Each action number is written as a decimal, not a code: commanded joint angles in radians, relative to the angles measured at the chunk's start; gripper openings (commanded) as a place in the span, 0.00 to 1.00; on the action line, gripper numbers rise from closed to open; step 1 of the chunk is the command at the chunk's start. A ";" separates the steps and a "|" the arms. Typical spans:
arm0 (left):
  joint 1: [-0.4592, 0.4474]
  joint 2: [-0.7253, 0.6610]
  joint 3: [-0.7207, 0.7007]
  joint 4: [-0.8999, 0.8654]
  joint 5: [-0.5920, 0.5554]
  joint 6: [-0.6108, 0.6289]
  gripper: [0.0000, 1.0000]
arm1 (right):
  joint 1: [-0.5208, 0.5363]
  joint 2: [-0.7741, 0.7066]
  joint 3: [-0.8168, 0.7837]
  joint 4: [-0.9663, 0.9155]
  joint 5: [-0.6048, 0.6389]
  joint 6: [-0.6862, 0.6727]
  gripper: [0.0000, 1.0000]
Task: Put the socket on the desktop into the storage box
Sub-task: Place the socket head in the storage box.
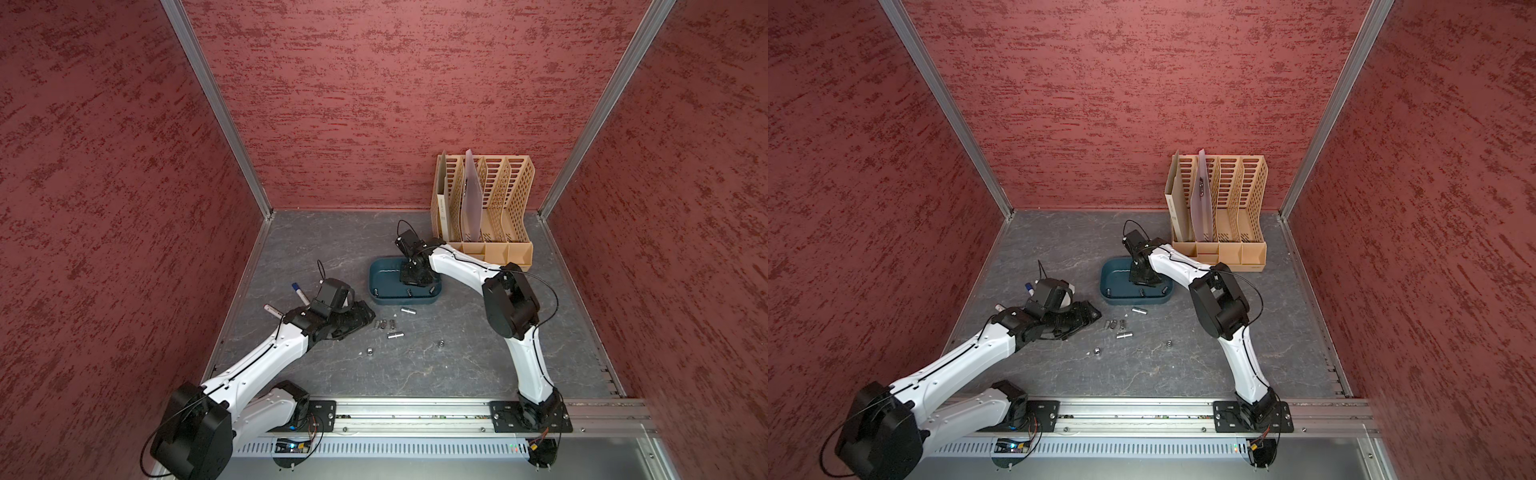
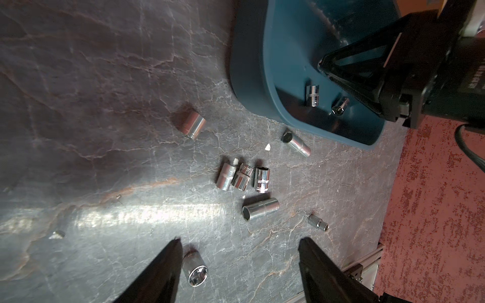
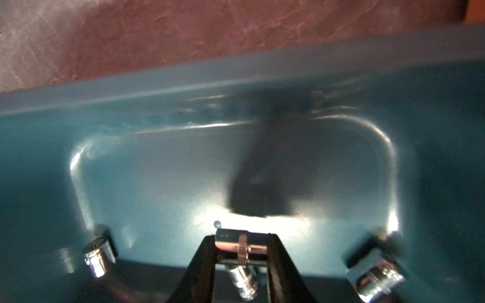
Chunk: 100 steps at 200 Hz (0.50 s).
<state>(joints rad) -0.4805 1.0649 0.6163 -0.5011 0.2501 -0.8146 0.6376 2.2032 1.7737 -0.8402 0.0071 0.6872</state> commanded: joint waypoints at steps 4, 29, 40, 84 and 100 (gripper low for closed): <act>0.006 -0.015 -0.021 -0.005 0.001 -0.003 0.73 | -0.007 0.009 0.022 -0.004 -0.001 -0.003 0.33; 0.007 -0.020 -0.024 -0.006 -0.001 -0.004 0.73 | -0.007 0.003 0.023 -0.005 -0.001 0.000 0.38; 0.006 -0.022 -0.024 -0.009 -0.002 -0.004 0.73 | -0.006 0.001 0.023 -0.005 0.001 -0.001 0.42; 0.007 -0.029 -0.026 -0.009 -0.002 -0.004 0.73 | -0.007 -0.026 0.018 -0.010 0.006 -0.001 0.46; 0.008 -0.029 -0.025 -0.014 -0.002 -0.003 0.73 | -0.006 -0.044 0.009 -0.007 0.008 -0.003 0.46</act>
<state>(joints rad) -0.4805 1.0489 0.6018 -0.5026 0.2497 -0.8150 0.6376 2.2028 1.7737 -0.8410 0.0040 0.6876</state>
